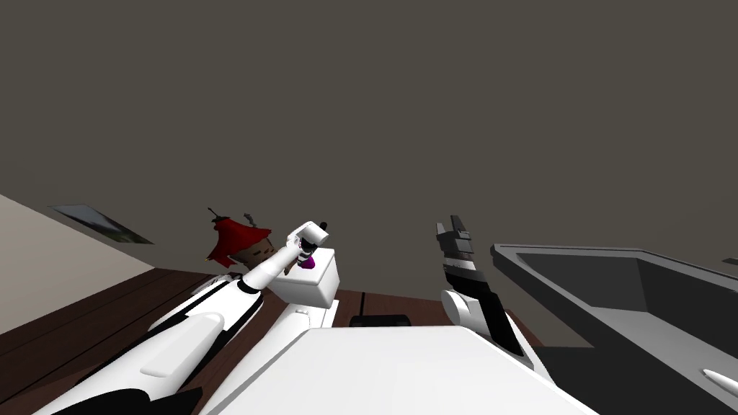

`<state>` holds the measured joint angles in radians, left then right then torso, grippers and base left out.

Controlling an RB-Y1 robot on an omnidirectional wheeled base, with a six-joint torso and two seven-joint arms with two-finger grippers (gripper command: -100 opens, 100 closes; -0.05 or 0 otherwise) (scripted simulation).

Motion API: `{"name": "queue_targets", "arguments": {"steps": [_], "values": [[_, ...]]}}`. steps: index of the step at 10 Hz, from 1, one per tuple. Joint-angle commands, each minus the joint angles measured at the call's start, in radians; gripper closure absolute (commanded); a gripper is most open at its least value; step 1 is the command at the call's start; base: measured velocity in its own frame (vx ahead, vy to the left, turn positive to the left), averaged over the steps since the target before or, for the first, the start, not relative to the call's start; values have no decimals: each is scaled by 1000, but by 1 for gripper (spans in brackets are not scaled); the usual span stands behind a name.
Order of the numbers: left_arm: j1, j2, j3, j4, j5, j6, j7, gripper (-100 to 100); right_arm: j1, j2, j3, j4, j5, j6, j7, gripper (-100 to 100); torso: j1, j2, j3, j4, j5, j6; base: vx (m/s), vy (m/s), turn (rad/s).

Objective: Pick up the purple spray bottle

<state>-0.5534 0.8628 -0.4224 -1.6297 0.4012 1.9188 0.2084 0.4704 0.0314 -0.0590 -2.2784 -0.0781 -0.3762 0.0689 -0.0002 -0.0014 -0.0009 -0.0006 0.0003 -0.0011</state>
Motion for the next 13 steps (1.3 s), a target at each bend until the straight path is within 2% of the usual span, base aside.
{"name": "queue_targets", "arguments": {"steps": [1,3,4,5,6,8,9,10,13], "values": [[-13,9,-2,4,3,50,4,-100,0,0,0,0,0,0,0,0,0,0,0,0,0,0,27,1,-29],[-21,13,-4,7,4,84,7,-100,0,0,0,0,0,0,0,0,0,0,0,0,0,0,26,2,-19],[-17,13,-3,4,4,74,6,-100,0,0,0,0,0,0,0,0,0,0,0,0,0,0,9,2,-2],[-18,13,-3,4,4,77,7,0,0,0,0,0,0,0,0,0,0,1,1,0,0,0,0,0,0],[-4,6,-5,28,-8,44,2,-100,0,0,0,0,0,0,0,0,0,1,1,1,0,0,1,21,0],[9,0,-7,52,-21,11,-3,-100,0,0,0,0,0,0,0,0,2,1,1,0,0,0,3,26,-2],[1,-1,-8,46,-18,26,0,-100,0,0,0,0,0,0,0,0,2,2,1,0,0,0,0,10,-1],[2,-1,-9,47,-19,22,-1,100,0,0,0,0,0,0,0,0,1,2,1,1,0,0,0,0,0],[3,-1,-9,47,-18,24,-1,100,0,0,0,0,0,0,0,0,2,0,0,0,1,1,0,0,0]]}}
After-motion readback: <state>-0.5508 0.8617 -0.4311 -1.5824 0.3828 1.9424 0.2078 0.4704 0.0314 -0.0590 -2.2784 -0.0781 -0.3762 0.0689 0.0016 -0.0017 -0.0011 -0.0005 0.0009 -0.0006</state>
